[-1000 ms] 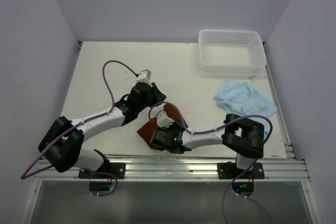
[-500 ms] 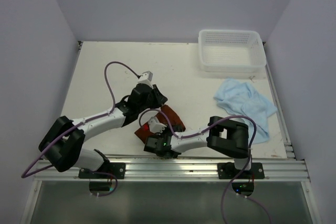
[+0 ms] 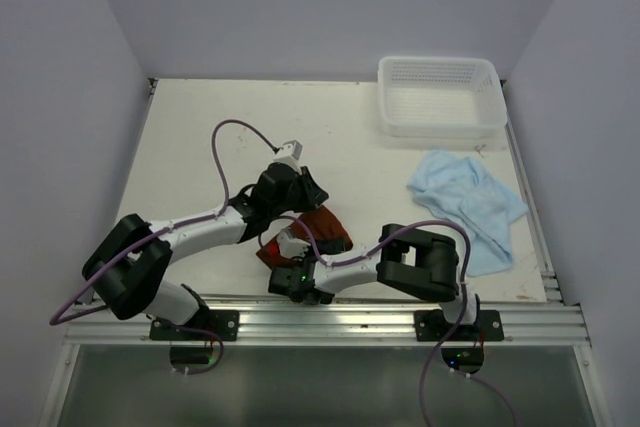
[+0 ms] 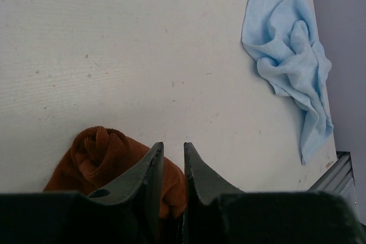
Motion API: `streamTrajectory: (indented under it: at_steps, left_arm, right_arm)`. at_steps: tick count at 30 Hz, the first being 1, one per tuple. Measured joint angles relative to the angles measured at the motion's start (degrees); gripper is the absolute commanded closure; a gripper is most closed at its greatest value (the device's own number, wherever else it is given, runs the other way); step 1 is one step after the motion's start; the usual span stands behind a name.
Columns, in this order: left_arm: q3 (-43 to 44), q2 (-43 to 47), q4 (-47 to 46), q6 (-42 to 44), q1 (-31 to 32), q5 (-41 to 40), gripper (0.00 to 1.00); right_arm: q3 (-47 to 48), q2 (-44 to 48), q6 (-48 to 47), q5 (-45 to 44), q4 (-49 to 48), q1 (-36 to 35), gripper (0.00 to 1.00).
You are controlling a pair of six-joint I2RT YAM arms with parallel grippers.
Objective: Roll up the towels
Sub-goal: Roll the towel
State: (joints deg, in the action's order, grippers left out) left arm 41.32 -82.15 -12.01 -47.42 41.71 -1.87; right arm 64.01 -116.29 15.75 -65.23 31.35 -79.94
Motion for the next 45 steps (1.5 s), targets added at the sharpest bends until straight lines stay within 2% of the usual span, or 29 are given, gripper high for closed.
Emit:
streamTrajectory:
  at_steps: [13, 31, 36, 45]
  left_arm:
    - [0.04, -7.32, -3.82, 1.38, 0.07, 4.37, 0.76]
    - [-0.11, -12.24, -4.11, 1.57, 0.09, 2.58, 0.81]
    - [-2.14, -11.76, -4.98, 1.42, 0.35, 1.64, 0.83]
    - [-4.85, -8.94, -5.33, 0.59, 0.33, 0.48, 0.84]
  right_arm:
    - [1.38, -2.23, -1.38, -1.18, 1.55, -0.22, 1.00]
    - [1.25, -2.40, -3.19, -1.11, 1.60, -0.31, 1.00]
    - [-1.36, 0.57, -3.17, 1.03, 0.85, -0.31, 0.91]
    - [-4.85, 7.58, 2.80, 6.45, -0.96, -0.11, 0.85]
